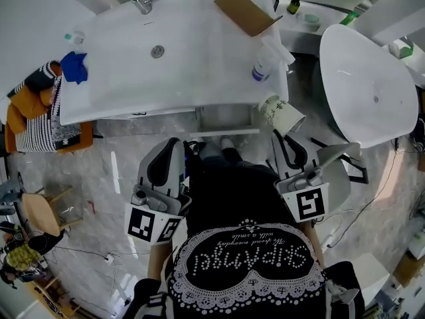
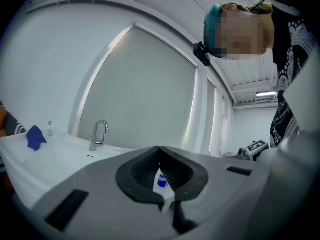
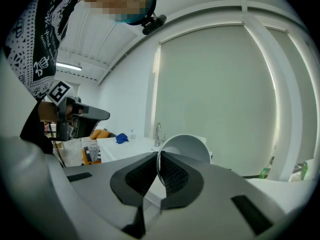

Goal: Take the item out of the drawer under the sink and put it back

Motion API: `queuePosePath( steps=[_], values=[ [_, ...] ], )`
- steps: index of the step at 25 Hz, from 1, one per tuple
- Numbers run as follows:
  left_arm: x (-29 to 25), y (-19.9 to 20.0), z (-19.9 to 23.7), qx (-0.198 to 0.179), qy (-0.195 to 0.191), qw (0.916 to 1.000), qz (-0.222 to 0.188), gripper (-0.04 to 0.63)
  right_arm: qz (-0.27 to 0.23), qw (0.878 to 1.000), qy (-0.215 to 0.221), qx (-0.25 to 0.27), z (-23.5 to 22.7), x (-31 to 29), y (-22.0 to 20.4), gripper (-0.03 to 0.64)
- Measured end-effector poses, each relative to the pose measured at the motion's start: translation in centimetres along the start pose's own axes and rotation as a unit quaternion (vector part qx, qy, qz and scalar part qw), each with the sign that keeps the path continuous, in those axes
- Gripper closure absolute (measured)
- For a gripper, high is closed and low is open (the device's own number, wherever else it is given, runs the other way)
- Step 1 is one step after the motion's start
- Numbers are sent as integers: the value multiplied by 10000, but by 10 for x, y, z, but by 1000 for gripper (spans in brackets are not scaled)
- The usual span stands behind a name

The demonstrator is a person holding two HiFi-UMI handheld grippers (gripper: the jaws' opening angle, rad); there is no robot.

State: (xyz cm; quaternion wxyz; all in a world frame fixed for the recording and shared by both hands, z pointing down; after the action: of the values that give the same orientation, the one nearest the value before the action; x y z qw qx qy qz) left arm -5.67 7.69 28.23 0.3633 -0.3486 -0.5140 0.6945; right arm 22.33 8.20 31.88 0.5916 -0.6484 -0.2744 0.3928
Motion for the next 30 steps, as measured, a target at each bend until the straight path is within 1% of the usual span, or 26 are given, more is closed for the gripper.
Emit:
queuePosePath(
  steps=[3,7,11,14,16,20,26,30],
  values=[
    [-2,-2,-4,54,42,10000,-6,591,15,10000,38,-10,2,-1,-1,591],
    [-16,-7,-14,159,286,9994,91,591,32,9999,118,-33,7,-3,-2,591],
    [-28,-12,-25,235,127,9996,52,591,56,9997,217,17,13,-4,-3,591],
    [-30,-15,-33,105,-146,9997,188,591,45,9996,276,48,19,-5,-3,591],
    [-29,-16,-37,71,-243,9995,199,591,27,9995,304,72,21,-5,-3,591],
    [-23,-19,-39,190,-211,9994,191,591,9,9995,314,76,20,-4,-3,591],
    [-20,-17,-41,64,-283,9994,203,591,-78,9991,409,108,22,-5,0,591],
    [-22,-17,-45,139,-324,9992,176,591,-120,9987,477,114,24,-6,0,591]
  ],
)
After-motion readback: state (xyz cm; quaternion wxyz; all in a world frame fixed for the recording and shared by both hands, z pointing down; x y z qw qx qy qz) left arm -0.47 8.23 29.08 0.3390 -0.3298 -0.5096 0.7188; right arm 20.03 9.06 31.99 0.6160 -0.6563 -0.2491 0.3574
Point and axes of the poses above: the fingertips, and each gripper's own axes: x backward along the fingers, z to its left, y out of its top, the point moved 9 cm from there along x, backward along the fingers, and after that the axes turned 4 degrees about y, right-handed, at the moved point
